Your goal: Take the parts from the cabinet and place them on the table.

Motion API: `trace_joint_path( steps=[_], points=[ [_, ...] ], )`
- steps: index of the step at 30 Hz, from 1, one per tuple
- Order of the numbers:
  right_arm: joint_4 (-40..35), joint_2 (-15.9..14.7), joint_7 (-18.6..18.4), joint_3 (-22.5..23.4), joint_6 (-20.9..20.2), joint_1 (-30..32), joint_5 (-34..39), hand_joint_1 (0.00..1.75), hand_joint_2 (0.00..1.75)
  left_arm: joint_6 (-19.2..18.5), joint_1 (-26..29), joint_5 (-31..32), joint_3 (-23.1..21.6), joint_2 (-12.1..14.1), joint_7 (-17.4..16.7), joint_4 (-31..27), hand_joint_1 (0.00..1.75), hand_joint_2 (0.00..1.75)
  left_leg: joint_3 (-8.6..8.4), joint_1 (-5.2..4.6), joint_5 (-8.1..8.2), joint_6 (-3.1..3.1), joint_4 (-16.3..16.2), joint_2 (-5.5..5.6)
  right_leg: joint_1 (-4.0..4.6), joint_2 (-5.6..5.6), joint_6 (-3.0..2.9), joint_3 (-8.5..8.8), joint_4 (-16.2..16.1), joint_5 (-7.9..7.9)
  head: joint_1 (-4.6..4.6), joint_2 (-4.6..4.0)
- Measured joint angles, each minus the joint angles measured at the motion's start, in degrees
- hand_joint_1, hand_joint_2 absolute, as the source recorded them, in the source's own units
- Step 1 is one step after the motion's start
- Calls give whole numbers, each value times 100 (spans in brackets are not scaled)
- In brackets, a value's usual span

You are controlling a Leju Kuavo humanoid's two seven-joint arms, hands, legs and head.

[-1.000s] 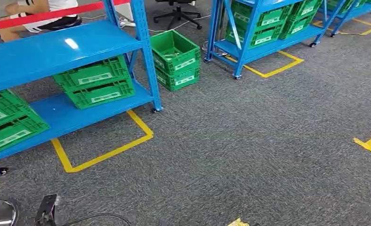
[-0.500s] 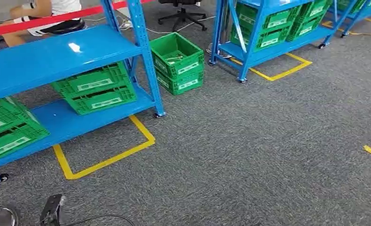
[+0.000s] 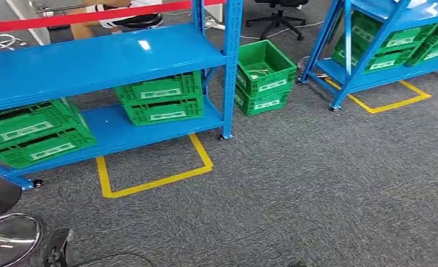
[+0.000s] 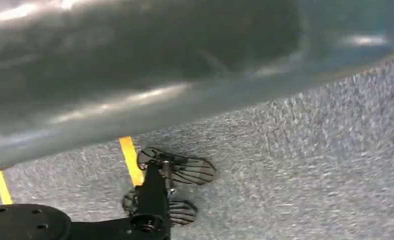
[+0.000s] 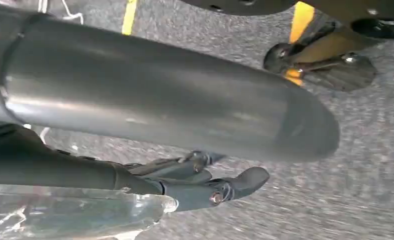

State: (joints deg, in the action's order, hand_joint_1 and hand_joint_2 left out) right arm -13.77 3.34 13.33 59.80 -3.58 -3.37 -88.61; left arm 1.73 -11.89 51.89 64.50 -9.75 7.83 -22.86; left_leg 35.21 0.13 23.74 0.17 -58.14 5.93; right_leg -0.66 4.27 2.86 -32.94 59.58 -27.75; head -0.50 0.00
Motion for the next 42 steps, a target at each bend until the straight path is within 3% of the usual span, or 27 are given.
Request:
trace_joint_path(
  steps=[4, 5, 6, 7, 9, 10, 12, 14, 16, 19, 21, 23, 24, 26, 28, 29, 30, 31, 32, 34, 35, 36, 37, 38, 39, 41, 42],
  points=[
    [4, 2, 4, 0, -20, -39, 4, 0, 0, 0, 50, -37, -13, 11, 17, -2, 0, 0, 12, 24, -61, -121, 71, 160, 22, -191, -125, 63, -27, 61, 6, 0],
    [7, 15, 4, 0, -20, -47, 9, 0, 0, 4, 62, -50, -15, 3, 17, 0, 0, 0, 27, 8, 9, -144, 26, -26, -2, -260, -171, 82, -63, 86, -5, 0],
    [7, 7, 7, 0, -20, -47, 18, 0, 0, 0, 49, -52, -24, -9, 22, 0, 0, 0, 126, -15, 183, -167, -190, -300, 2, -279, -236, 92, -80, 84, 72, 0],
    [7, 7, 7, 0, -20, -44, 33, 0, 0, 2, 30, -72, -35, -15, 28, 0, 0, 0, 316, -13, 411, -194, -608, -447, 12, -334, -259, 89, -81, 70, 74, 0],
    [7, 7, 7, 13, -29, -29, 68, 0, 0, 0, 24, -85, -59, -17, 39, 0, 0, 0, 741, 3, 775, -219, -1549, -532, 18, -423, -287, 94, -81, 20, 74, 0],
    [7, 7, 7, 18, -39, -25, 74, 0, 0, 0, 37, -90, -59, -20, 46, 0, 0, 0, 844, 9, 794, -225, -1765, -533, 17, -458, -288, 106, -81, 5, 80, 0],
    [7, 7, 7, 20, -63, -20, 88, 0, 0, 2, 53, -98, -61, -17, 55, -2, 0, 0, 622, 20, 451, -220, -1368, -536, 14, -494, -260, 164, -81, -33, 80, 0],
    [9, 9, 13, 20, -70, -29, 90, 0, 0, 4, 51, -107, -70, -13, 66, -2, 0, 0, 44, 18, -33, -182, -310, -589, 5, -530, -220, 255, -82, -86, 80, 0],
    [7, 7, 13, 22, -70, -40, 96, 0, 0, 7, 17, -113, -72, -20, 70, -2, 0, 0, -171, -17, 160, -130, 89, -661, 54, -539, -137, 216, -82, -164, 96, 0],
    [9, 7, 13, 24, -72, -39, 101, 0, 0, 9, 42, -118, -74, -17, 72, -2, 0, 0, -209, -9, 245, 7, 138, -614, 52, -567, -25, 426, -146, -134, 54, 0],
    [9, 6, 22, 24, -70, -50, 103, 0, 0, 9, 59, -118, -83, -24, 81, -2, 0, 0, -405, 28, 271, 66, 160, -597, 45, -503, 29, 322, 83, -198, 41, -2],
    [13, 11, 24, 22, -83, -63, 101, 0, 0, 15, 41, -131, -83, -13, 92, -4, 0, 0, -494, 29, 369, 116, 160, -580, 35, -456, 51, -257, 982, -305, 8, 0],
    [13, 9, 22, 22, -83, -47, 103, 0, 0, 15, 47, -135, -83, -15, 101, -4, 0, 0, -553, 24, 431, 124, 160, -562, 34, -451, 55, -587, 1418, -509, 0, 0],
    [13, 9, 22, 24, -83, 2, 103, 0, 0, 18, 86, -151, -85, -17, 101, -4, 0, 0, -730, 26, 570, 118, 160, -508, 37, -449, 55, -958, 1655, -715, -11, 0],
    [13, 7, 22, 26, -83, 33, 103, 0, 0, 17, 104, -151, -87, -28, 101, -4, 0, 0, -982, 44, 752, 87, 160, -465, 36, -449, 47, -940, 1087, -532, -22, 0],
    [13, 7, 22, 26, -83, 42, 103, 0, 0, 17, 102, -153, -90, -31, 100, -4, 0, 0, -1116, 55, 860, 66, 160, -454, 35, -450, 42, -874, 649, -189, -29, 0],
    [15, 7, 22, 28, -83, 74, 101, 0, 0, 17, 118, -153, -92, -28, 101, -4, 0, 0, -1154, 46, 962, 35, 180, -451, 27, -454, 45, -845, 259, 433, -44, 0],
    [33, 7, 22, 33, -87, 80, 103, 0, 0, 22, 108, -162, -92, -24, 101, -4, 0, 0, -1260, 29, 1068, 12, 121, -447, 26, -465, -5, -892, 114, 793, -75, -2],
    [33, 7, 17, 44, -98, 41, 101, 0, 0, 22, 111, -168, -94, -24, 100, -4, 0, 0, -1284, 12, 1117, -33, 261, -442, 53, -453, -76, -792, 145, 569, -51, 0],
    [33, 7, 20, 57, -103, 41, 101, 0, 0, 22, 83, -168, -105, -20, 103, -11, 0, 0, -1426, 14, 973, -110, 336, -450, 48, -455, -146, -716, 69, 576, -46, 0],
    [33, 11, 22, 59, -103, 32, 103, 0, 0, 24, 57, -168, -105, -11, 103, -15, 0, 0, -1370, 5, 873, -145, 158, -447, 12, -453, -179, -633, 38, 549, -33, 2],
    [33, 9, 28, 59, -105, 46, 101, 0, 0, 22, 50, -168, -109, -35, 105, -15, 0, 0, -1066, 3, 607, -178, -391, -501, 5, -445, -225, -476, -40, 483, -22, 0],
    [33, 4, 24, 63, -103, 56, 103, 0, 0, 17, 54, -168, -111, -42, 107, -15, 0, 0, -777, 9, 537, -188, -856, -531, 6, -449, -237, -354, -106, 411, 17, 2],
    [33, 4, 24, 68, -101, 65, 101, 0, 0, 22, 69, -168, -111, -44, 107, -15, 0, 0, -502, 9, 676, -189, -1225, -530, 6, -444, -241, -209, -175, 338, 12, 0],
    [33, 4, 22, 74, -101, 74, 101, 0, 0, 24, 100, -168, -109, -44, 107, -15, 0, 0, -294, 6, 977, -196, -1401, -530, 8, -431, -251, -70, -231, 265, 17, 2],
    [33, 4, 22, 94, -103, 93, 101, 0, 0, 31, 135, -168, -107, -44, 107, -15, 0, 0, 22, 5, 1723, -188, -1390, -531, 8, -411, -260, 243, -314, 136, 30, 0],
    [33, 4, 22, 103, -107, 93, 103, 0, 0, 46, 135, -168, -107, -44, 105, -15, 0, 0, 123, 7, 1904, -187, -1258, -531, 8, -394, -256, 397, -339, 55, 37, 0]
  ],
)
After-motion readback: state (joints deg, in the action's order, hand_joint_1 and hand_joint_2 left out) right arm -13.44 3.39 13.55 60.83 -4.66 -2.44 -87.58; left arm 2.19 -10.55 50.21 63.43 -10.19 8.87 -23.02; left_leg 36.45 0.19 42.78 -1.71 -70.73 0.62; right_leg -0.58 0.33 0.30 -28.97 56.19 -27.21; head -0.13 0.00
